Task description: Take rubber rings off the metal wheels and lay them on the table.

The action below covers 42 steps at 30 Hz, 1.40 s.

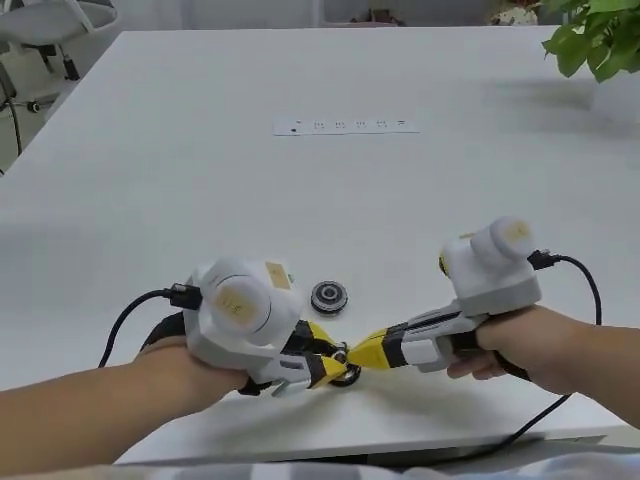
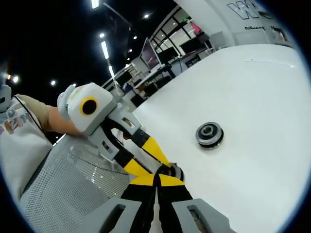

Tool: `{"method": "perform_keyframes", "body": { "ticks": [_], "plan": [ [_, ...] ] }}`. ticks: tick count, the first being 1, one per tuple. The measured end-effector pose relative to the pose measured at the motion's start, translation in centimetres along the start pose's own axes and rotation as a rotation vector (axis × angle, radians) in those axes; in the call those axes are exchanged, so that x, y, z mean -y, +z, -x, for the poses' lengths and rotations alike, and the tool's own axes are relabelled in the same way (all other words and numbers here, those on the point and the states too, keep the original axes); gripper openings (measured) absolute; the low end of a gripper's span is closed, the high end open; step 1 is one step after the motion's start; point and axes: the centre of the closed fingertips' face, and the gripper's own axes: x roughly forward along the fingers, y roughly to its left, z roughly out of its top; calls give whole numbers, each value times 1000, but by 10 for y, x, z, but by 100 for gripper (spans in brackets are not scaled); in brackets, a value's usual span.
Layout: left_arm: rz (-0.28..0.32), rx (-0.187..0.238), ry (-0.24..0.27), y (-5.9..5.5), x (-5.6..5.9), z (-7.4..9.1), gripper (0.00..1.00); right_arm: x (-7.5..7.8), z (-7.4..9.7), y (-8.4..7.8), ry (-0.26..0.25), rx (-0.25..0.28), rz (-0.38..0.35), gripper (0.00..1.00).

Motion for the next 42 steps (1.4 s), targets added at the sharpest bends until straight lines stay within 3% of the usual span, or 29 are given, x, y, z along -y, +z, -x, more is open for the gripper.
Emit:
{"method": "perform_keyframes", "body": {
  "ticks": [1, 2, 6, 20, 32, 36, 42],
  "plan": [
    [5, -5, 3, -2, -1, 1, 11, 11, 2, 4, -45, 6, 75, 0],
    [3, 1, -1, -2, -1, 1, 11, 11, 2, 1, -44, -6, 23, 0],
    [7, 14, -3, -1, -1, 1, 12, 18, 5, -2, -61, -6, 6, 0],
    [34, 6, -33, 0, 2, 1, 17, 11, 9, 3, -95, 29, -23, 0],
    [63, 30, -62, 13, 5, 21, 30, 6, 12, 10, -88, 43, -24, 0],
    [99, 58, -57, 19, 3, 32, 36, 7, 13, 15, -85, 49, -24, 0],
    [112, 82, -25, 18, -3, 49, 45, 8, 13, 24, -80, 63, -23, 0]
  ]
}}
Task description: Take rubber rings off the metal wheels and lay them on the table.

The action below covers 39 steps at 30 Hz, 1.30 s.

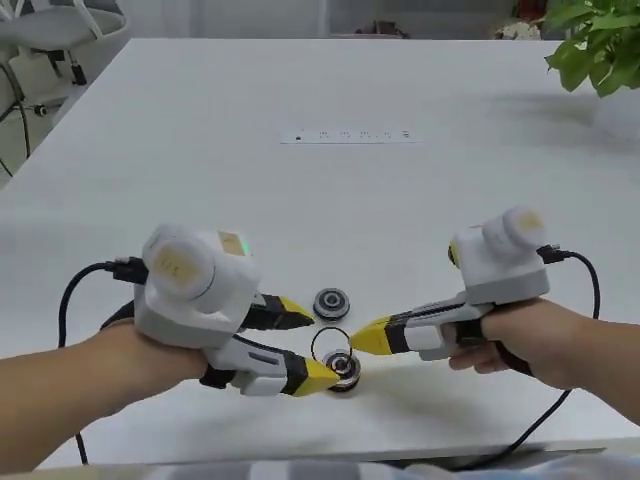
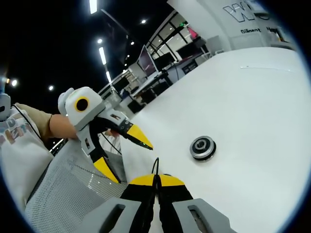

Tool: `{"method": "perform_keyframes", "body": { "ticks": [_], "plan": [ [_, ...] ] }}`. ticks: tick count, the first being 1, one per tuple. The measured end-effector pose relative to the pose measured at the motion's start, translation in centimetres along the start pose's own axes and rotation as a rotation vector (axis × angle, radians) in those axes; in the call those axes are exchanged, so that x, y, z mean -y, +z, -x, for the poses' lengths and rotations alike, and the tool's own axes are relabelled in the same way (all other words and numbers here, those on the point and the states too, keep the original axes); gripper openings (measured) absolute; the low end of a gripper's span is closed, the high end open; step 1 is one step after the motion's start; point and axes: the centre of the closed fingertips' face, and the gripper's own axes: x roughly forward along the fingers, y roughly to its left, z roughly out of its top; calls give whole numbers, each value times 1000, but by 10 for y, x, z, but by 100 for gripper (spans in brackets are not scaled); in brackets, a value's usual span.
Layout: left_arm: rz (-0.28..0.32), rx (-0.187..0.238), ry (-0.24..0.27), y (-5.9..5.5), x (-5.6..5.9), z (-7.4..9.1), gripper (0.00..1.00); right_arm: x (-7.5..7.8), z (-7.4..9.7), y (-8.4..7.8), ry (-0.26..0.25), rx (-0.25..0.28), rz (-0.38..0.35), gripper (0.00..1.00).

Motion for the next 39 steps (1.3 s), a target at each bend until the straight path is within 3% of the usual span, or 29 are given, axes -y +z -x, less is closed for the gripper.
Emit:
{"method": "perform_keyframes", "body": {
  "ticks": [5, 11, 22, 30, 39],
  "plan": [
    [-6, 20, 45, -1, -7, 18, 51, -2, -5, 9, 8, 6, -6, 0],
    [17, 55, 64, 1, -7, 36, 52, -2, -14, 13, 18, -5, 0, 0],
    [69, 65, 127, -16, -17, 60, 53, -4, -37, 18, 29, -36, 24, 0],
    [93, 74, 154, -21, -20, 67, 53, -5, -52, 14, 29, -68, 32, 0],
    [104, 74, 162, -25, -21, 69, 53, 4, -61, 8, -16, -101, 39, 0]
  ]
}}
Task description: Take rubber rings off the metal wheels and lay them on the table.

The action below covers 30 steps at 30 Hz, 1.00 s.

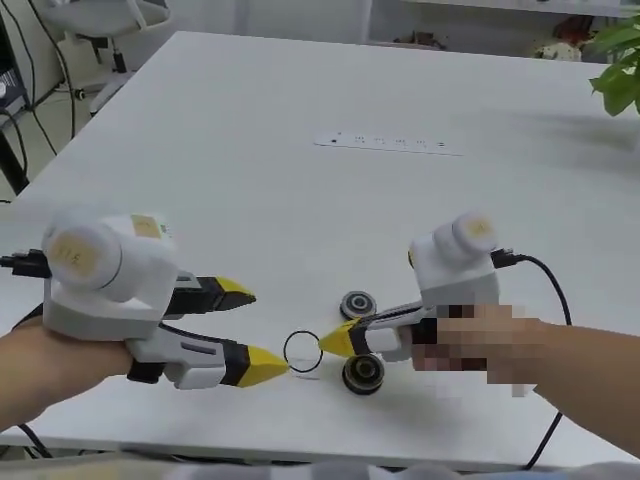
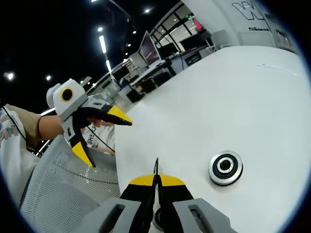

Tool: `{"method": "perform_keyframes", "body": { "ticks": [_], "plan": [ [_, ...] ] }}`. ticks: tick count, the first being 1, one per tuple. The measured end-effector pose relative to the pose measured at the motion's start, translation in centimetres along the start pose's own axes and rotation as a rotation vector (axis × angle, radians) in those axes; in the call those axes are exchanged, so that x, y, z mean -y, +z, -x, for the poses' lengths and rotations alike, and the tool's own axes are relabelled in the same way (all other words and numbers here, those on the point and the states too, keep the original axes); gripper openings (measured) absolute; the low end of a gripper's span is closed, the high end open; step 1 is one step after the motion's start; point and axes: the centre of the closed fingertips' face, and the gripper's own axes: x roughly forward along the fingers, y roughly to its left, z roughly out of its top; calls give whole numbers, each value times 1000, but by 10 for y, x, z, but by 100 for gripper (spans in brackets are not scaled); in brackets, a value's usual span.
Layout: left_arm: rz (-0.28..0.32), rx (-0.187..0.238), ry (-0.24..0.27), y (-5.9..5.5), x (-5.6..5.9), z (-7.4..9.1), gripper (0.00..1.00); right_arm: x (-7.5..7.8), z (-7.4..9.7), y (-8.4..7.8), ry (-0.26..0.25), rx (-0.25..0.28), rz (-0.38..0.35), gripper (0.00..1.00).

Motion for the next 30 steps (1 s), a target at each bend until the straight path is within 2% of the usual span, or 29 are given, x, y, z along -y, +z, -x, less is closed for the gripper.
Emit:
{"method": "perform_keyframes", "body": {
  "ticks": [6, 12, 16, 24, 30],
  "plan": [
    [3, -5, 4, -2, -1, 1, 53, 6, -1, 0, -32, -2, 10, 4],
    [5, -7, 5, -1, -2, 2, 53, 9, -1, 2, -63, 0, 38, 15],
    [5, -12, 1, -1, -1, 1, 52, 9, 1, 3, -71, 2, 54, 21],
    [6, -21, 0, 2, 0, -2, 54, 5, 10, 5, -69, 13, 70, 23],
    [-13, -28, -18, 7, 5, -8, 56, 1, 20, 9, -69, 34, 91, 29]
  ]
}}
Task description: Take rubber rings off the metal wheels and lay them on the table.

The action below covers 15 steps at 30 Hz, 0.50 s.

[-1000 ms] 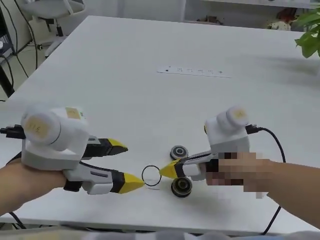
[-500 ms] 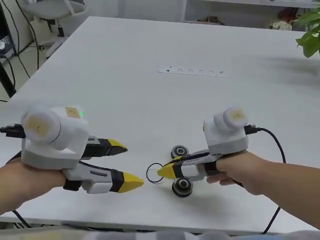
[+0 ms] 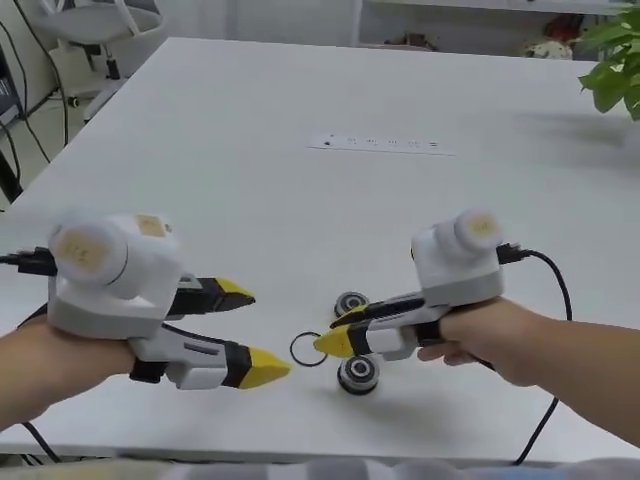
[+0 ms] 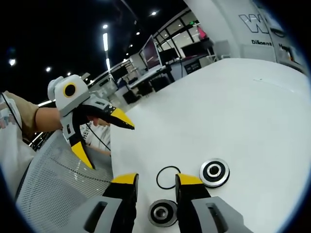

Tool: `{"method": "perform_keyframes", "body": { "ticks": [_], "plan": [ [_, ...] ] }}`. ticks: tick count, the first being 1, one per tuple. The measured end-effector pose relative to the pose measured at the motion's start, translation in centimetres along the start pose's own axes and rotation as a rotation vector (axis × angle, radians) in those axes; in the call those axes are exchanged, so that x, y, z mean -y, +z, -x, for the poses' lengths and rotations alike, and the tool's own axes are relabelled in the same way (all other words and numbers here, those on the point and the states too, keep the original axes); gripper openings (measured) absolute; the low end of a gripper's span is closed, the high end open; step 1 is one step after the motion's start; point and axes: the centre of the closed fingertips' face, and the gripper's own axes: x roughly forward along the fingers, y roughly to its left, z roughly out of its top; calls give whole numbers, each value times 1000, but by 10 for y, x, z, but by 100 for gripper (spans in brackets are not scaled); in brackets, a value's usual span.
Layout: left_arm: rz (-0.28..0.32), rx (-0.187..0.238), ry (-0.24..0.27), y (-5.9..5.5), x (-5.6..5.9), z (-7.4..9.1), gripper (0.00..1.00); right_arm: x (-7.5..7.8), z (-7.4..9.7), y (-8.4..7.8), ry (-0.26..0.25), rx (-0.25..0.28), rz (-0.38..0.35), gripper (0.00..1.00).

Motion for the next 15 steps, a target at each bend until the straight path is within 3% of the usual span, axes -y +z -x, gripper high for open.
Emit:
{"method": "perform_keyframes", "body": {
  "ticks": [15],
  "plan": [
    [-48, -11, -45, 11, 9, -22, 58, -1, 31, -2, -11, 34, 49, 37]
  ]
}}
